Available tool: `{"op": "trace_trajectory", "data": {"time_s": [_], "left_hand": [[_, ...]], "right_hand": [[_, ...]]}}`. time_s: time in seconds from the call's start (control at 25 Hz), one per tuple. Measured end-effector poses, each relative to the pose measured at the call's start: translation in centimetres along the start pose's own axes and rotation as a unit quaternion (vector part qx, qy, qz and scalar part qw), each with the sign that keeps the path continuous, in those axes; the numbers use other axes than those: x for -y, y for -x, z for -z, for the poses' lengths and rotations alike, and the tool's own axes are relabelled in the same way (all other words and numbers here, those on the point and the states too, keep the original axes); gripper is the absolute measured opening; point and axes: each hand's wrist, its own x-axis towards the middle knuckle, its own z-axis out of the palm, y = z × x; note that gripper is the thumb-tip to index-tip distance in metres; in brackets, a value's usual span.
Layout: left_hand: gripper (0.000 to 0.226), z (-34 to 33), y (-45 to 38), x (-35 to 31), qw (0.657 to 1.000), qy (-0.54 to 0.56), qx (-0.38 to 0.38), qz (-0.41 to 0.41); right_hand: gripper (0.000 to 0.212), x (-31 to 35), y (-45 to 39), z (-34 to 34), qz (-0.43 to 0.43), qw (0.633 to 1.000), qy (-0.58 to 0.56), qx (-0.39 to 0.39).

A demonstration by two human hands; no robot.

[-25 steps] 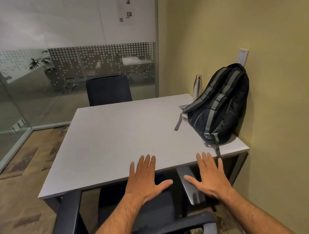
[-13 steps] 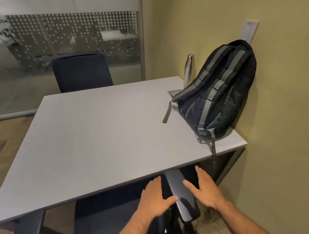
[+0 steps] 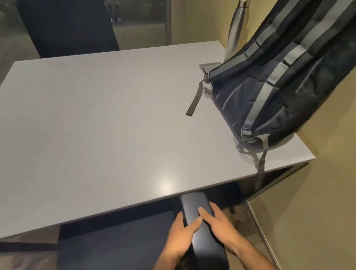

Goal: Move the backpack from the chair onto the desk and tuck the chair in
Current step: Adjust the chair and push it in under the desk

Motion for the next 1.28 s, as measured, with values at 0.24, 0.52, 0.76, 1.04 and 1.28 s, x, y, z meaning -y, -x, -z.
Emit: {"op": "trace_trajectory", "data": {"time_s": [0.24,0.52,0.76,1.04,1.28], "left_hand": [[0.027,-1.8,-0.3,0.7,0.989,0.128,-0.068,-0.032],[0.025,-1.9,-1.3,1.4,0.985,0.145,-0.094,-0.025],[0.027,-1.9,-4.5,4.7,0.989,0.098,-0.108,0.037],[0.028,-1.7,-6.7,6.3,0.984,0.136,-0.104,0.049],[0.052,0.8,-4.7,4.3,0.990,-0.108,-0.081,0.040]], "right_hand": [[0.027,-1.1,-1.0,-0.2,0.014,0.996,-0.091,-0.002],[0.020,-2.4,-2.4,-0.5,0.012,0.996,-0.085,-0.010],[0.021,-6.9,-5.5,-1.6,0.014,0.996,-0.086,-0.025],[0.023,-8.7,-7.8,-1.4,0.005,0.992,-0.128,0.006],[0.044,-6.6,-6.4,-0.3,-0.004,0.993,0.117,-0.029]]}}
